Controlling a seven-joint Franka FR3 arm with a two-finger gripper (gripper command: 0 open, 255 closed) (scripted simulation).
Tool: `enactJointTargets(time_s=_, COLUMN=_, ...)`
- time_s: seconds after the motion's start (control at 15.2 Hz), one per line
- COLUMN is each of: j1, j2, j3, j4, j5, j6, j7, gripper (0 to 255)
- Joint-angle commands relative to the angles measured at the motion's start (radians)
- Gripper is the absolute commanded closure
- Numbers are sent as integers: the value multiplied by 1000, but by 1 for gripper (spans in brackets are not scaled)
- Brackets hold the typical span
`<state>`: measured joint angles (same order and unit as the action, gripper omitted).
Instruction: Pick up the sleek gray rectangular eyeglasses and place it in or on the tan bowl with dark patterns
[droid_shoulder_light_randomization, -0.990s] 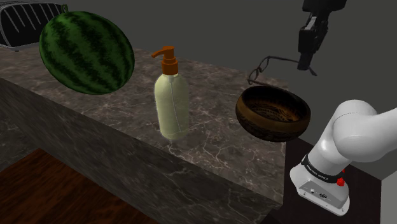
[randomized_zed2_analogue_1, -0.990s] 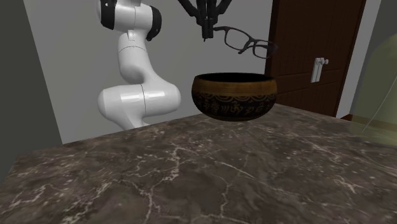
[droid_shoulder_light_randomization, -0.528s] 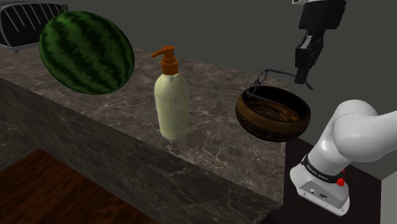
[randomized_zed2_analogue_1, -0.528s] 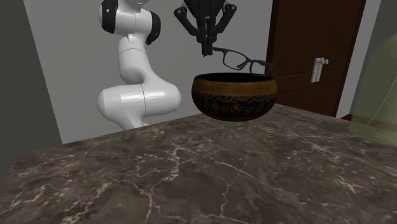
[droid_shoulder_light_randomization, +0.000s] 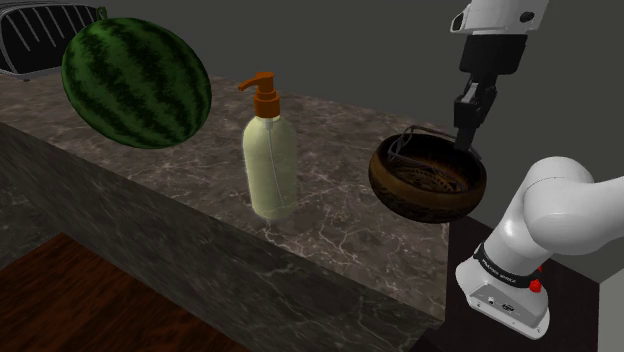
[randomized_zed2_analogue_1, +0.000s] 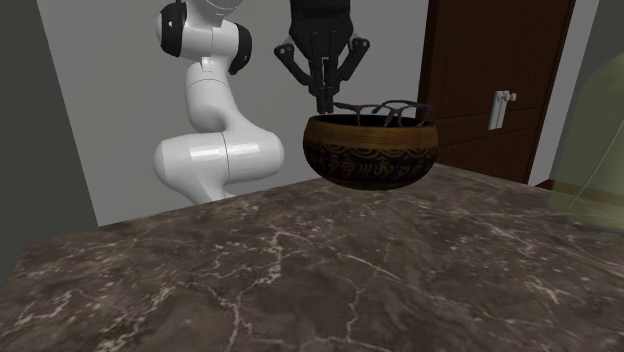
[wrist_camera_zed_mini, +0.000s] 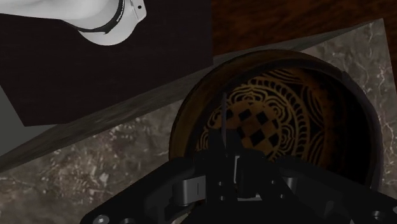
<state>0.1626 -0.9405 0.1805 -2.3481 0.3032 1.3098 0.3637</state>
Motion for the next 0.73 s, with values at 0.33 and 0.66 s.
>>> enactJointTargets(time_s=0.33, j1=0, j2=-2, j3=0, j4=-4, j5=0, j6=2, j7=-1, gripper=255)
enactJointTargets(time_s=0.66, j1=0, j2=-2, j3=0, j4=-4, j5=0, j6=2, j7=-1, gripper=0)
